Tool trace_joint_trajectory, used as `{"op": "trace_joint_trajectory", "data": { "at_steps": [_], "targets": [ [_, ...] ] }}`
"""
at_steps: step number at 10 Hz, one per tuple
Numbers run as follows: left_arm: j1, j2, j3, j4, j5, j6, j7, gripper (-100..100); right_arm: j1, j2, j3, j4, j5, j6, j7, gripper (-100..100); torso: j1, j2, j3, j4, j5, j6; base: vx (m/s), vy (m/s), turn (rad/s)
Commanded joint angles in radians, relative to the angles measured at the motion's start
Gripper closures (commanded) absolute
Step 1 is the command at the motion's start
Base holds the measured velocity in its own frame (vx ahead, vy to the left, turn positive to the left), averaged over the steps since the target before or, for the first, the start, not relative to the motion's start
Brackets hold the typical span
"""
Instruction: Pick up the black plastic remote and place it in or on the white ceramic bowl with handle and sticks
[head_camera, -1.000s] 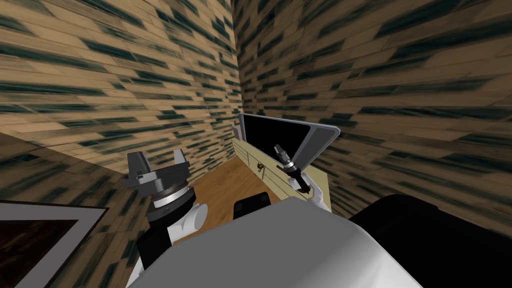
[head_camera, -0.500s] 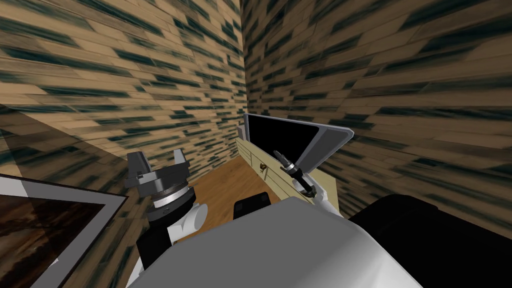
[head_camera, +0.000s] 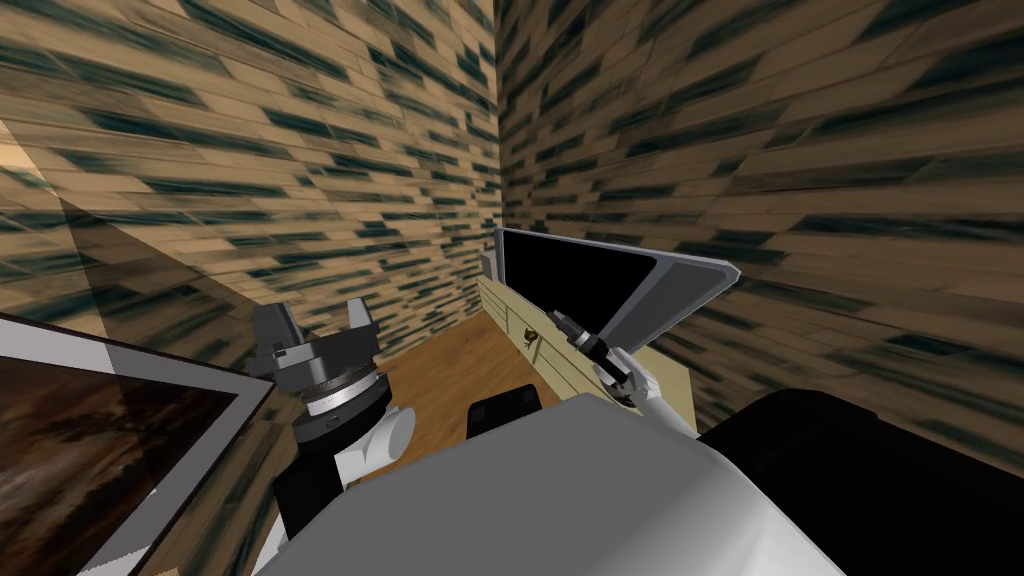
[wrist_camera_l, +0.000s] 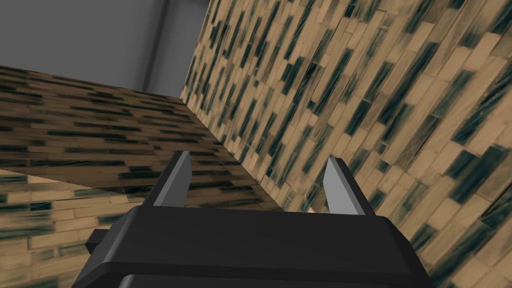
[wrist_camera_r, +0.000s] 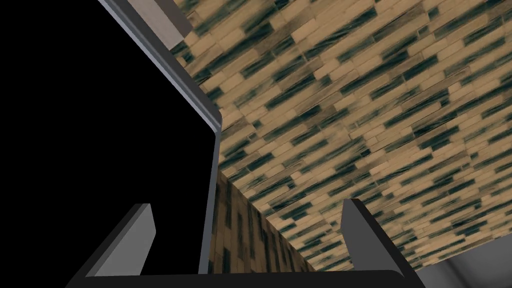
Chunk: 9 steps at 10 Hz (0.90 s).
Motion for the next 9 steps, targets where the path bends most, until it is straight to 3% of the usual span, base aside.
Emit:
{"op": "trace_joint_trajectory", "data": {
  "at_steps": [1,3,9],
  "targets": [
    [0.0,0.0,0.0,0.0,0.0,0.0,0.0,0,0.03,-0.01,-0.001,0.009,0.03,0.0,0.011,-100,0.0,0.0,0.0,0.0,0.0,0.0,0.054,0.008,0.05],
    [0.0,0.0,0.0,0.0,0.0,0.0,0.0,0,0.051,-0.058,-0.002,0.083,0.102,-0.01,0.041,-100,0.0,0.001,0.0,0.0,0.0,0.0,0.066,0.011,0.131],
    [0.0,0.0,0.0,0.0,0.0,0.0,0.0,0,0.092,-0.125,0.001,0.235,0.213,-0.016,0.09,-100,-0.001,0.0,0.0,0.0,0.0,0.001,0.07,-0.001,0.061]
  ]
}}
